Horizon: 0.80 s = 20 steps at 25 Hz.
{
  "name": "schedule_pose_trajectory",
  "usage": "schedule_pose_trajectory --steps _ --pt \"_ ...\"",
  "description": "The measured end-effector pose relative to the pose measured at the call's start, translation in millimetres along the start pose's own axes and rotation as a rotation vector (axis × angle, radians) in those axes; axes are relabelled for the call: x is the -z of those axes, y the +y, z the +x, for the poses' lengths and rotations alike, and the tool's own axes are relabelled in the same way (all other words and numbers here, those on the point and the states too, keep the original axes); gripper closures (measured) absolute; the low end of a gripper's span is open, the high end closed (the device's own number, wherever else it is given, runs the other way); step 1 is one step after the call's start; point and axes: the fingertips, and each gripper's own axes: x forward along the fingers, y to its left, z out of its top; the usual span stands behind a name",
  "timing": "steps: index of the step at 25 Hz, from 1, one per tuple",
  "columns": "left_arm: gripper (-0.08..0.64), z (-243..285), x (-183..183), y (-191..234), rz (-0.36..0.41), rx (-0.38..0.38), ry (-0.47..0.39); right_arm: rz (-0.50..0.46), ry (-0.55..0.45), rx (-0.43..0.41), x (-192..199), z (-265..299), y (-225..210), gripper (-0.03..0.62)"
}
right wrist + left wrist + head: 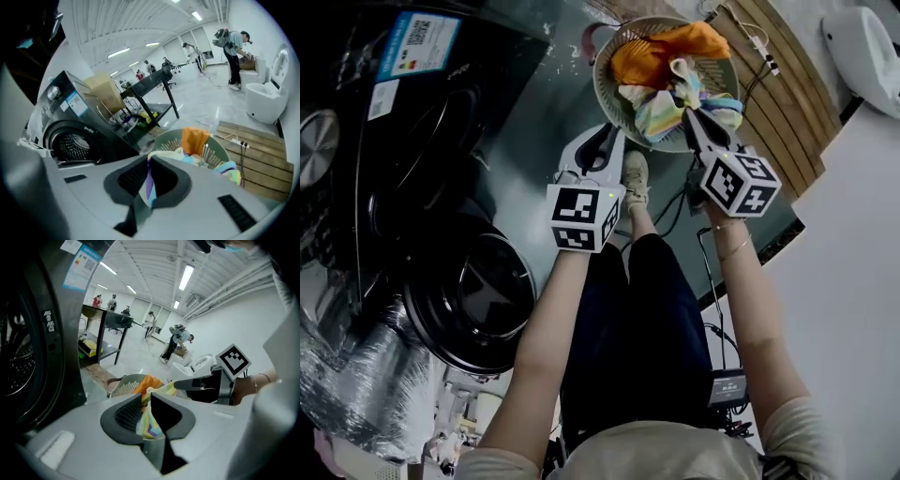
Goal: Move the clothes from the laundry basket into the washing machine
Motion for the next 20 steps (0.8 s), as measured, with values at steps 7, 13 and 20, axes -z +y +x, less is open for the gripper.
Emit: schedule_pose_trajectory --steps 7,13,20 --pt "0.276 -45.6 -38.8 -71.7 0.222 0.185 0.006 -0.068 -0.130 -0.169 -66.7 -93.6 90.4 0.566" --pt "0.198 -71.8 -74.4 -80.2 0.450 0.197 -0.010 -0.210 -0.116 -0.432 -97.4 -142.8 180.2 0.566" --pt "0.199 -84.5 -99.1 -91.5 0.611 0.324 -0.086 -0.316 -0.049 -0.677 -92.1 -159.2 239.9 0.566"
